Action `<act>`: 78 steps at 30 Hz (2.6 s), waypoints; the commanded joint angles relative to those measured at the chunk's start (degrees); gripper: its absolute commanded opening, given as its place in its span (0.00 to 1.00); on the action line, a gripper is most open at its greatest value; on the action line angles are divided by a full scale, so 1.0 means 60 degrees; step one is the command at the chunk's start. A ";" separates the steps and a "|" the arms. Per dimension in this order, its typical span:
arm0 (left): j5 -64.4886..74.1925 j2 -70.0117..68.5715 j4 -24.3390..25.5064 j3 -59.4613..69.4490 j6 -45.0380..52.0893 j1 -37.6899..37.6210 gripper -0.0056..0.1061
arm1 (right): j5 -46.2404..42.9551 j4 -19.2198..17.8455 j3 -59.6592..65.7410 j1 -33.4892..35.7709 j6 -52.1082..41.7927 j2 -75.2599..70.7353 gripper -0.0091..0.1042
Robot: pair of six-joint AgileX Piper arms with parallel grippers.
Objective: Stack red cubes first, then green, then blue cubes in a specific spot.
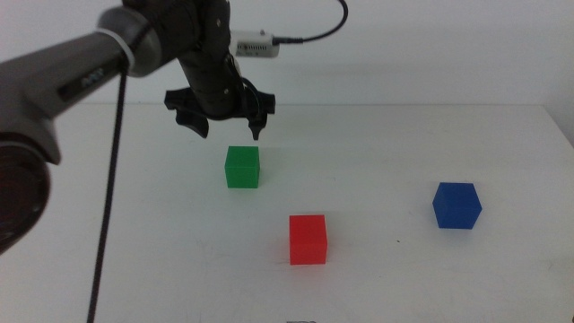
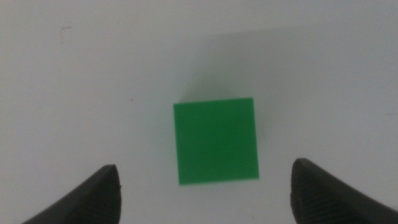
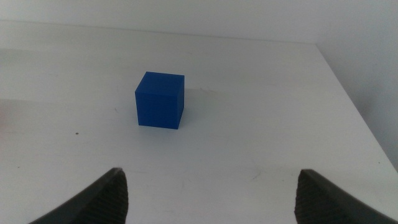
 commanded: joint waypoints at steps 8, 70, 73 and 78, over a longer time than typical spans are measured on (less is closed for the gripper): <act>-0.1254 0.0359 0.0001 -0.0306 -0.0024 0.0027 0.89 | -0.0671 -0.0154 -0.0171 -0.0069 -0.0155 -0.0109 0.80; -0.0735 -0.2203 0.0508 0.2575 -0.3771 -0.3161 0.18 | -0.0671 -0.0154 -0.0171 -0.0069 -0.0155 -0.0109 0.80; -0.0738 -0.1960 0.0474 0.2353 -0.3938 -0.3361 0.18 | -0.0671 -0.0154 -0.0171 -0.0069 -0.0155 -0.0109 0.80; -0.0783 -0.1769 0.0501 0.2311 -0.4536 -0.3561 0.18 | -0.0671 -0.0154 -0.0171 -0.0069 -0.0155 -0.0109 0.80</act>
